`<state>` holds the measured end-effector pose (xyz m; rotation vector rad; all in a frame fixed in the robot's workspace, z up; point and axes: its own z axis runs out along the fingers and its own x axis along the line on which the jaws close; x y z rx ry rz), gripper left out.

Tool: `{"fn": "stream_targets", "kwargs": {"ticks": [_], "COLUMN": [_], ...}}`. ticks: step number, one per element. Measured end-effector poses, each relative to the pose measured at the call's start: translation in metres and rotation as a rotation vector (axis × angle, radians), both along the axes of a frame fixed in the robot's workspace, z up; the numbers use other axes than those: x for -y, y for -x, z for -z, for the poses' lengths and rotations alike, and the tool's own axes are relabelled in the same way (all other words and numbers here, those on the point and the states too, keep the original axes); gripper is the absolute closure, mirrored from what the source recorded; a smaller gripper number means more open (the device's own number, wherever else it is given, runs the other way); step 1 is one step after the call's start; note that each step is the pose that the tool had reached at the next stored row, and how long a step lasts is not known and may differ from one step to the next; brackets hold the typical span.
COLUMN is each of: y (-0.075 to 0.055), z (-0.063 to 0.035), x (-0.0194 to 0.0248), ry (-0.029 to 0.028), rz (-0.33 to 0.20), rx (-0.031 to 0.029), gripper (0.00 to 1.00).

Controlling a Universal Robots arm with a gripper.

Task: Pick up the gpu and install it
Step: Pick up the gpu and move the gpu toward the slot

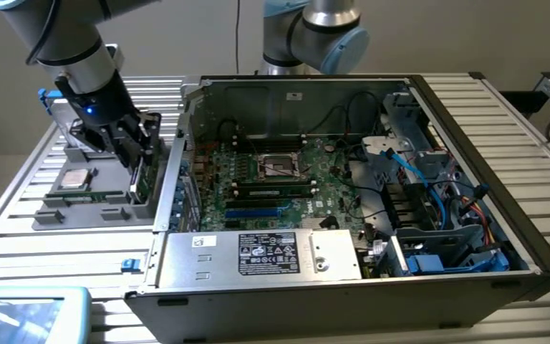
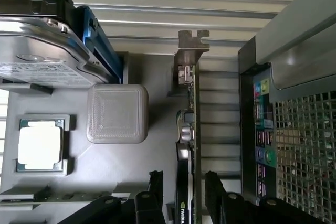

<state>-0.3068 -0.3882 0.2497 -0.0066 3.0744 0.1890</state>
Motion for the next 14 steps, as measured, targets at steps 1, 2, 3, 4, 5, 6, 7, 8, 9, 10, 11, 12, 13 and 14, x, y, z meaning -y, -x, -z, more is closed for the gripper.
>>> {"fn": "stream_targets", "kwargs": {"ticks": [1,2,3,4,5,6,7,8,9,10,11,12,13,14], "y": [0.000,0.000,0.000,0.000,0.000,0.000,0.000,0.000,0.000,0.000,0.000,0.000,0.000,0.000], "z": [0.0013,0.0027,0.0040,0.0053,0.0069,0.0086,0.0103,0.0120,0.0138,0.0156,0.0171,0.0183,0.0195,0.0206], "x": [-0.0011,-0.0020,-0.0023,-0.0022,-0.0022,-0.0022,-0.0023,-0.0023,-0.0023,-0.0023,-0.0023,-0.0023,-0.0023,-0.0023], "ry": [-0.0001,-0.0003,-0.0002,-0.0001,-0.0001,-0.0001,-0.0001,-0.0001,-0.0001,-0.0002,-0.0001,-0.0001,-0.0001,-0.0001], "rz": [0.000,0.000,0.000,0.000,0.000,0.000,0.000,0.000,0.000,0.000,0.000,0.000,0.000,0.000], "rx": [0.0020,0.0039,0.0058,0.0077,0.0095,0.0108,0.0118,0.0129,0.0143,0.0152,0.0159,0.0164,0.0169,0.0172], "gripper": [0.54,0.54,0.54,0.54,0.54,0.54,0.54,0.54,0.54,0.54,0.54,0.54,0.54,0.54]}}
